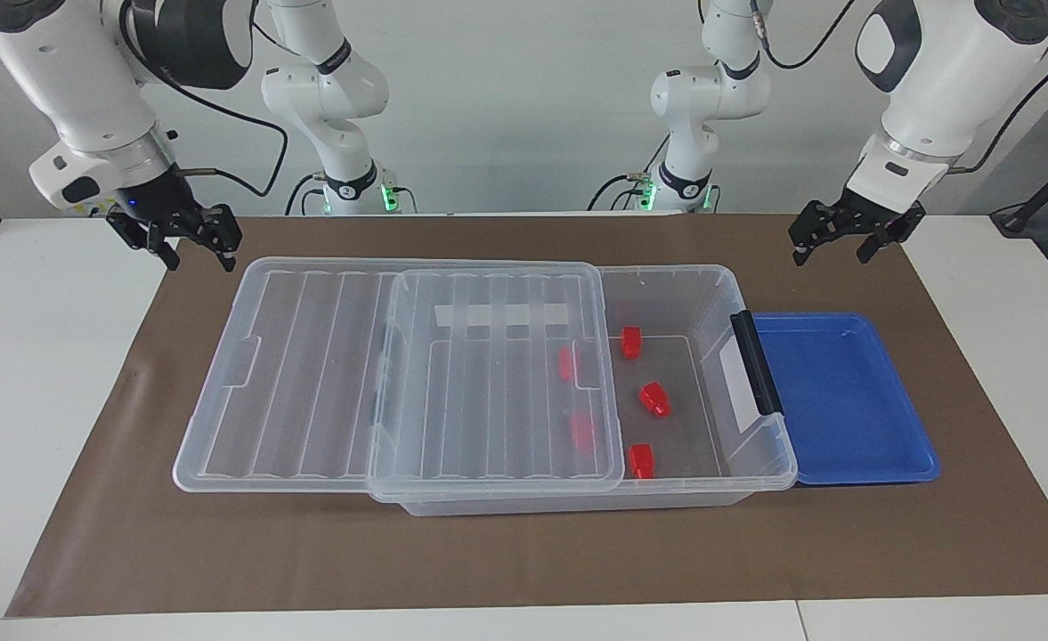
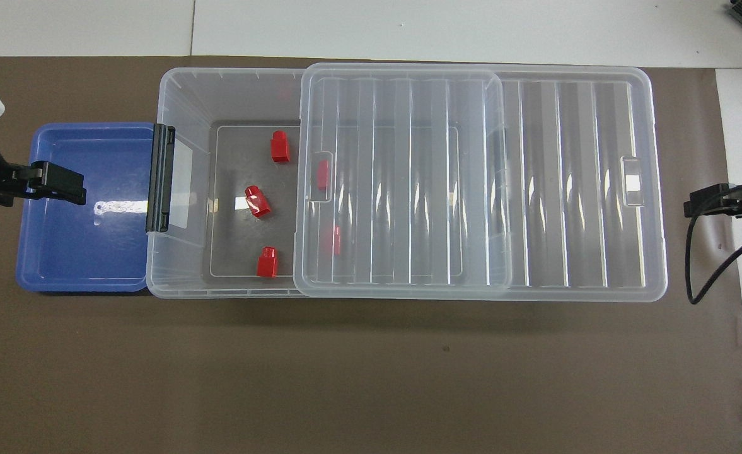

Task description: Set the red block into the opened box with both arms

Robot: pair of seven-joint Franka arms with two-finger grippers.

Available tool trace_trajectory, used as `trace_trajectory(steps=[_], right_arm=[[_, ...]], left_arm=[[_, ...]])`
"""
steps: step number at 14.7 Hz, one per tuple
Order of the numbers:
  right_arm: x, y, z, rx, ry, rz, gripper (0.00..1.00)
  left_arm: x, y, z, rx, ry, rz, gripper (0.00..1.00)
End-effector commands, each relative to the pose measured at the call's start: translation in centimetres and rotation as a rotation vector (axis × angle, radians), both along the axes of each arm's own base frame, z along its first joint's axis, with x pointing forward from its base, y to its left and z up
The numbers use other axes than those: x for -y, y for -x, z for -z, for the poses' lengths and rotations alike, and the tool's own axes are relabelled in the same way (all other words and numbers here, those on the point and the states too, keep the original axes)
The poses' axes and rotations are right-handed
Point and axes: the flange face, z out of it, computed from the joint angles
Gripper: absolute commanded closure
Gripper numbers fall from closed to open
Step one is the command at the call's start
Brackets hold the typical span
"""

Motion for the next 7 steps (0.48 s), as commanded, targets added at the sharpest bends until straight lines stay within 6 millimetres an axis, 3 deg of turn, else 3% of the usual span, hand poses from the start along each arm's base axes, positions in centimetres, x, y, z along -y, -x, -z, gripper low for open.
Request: trace_trajectory(steps=[1, 3, 7], right_arm=[[2.7, 0.2, 3.4, 0.029, 0.003, -0.115, 1.00], [4.9, -0.8, 5.6, 0.024, 0.012, -0.145, 1.00], [5.3, -2.7, 9.0, 0.022, 0.021, -0.153, 1.00]], left_arm=[[-0.3, -0.3, -0.2, 0.012, -0.017, 0.014, 0.00], [-0.3, -0.3, -0.2, 0.012, -0.017, 0.014, 0.00], [-0.3, -0.4, -0.2, 0.016, -0.017, 0.014, 0.00]])
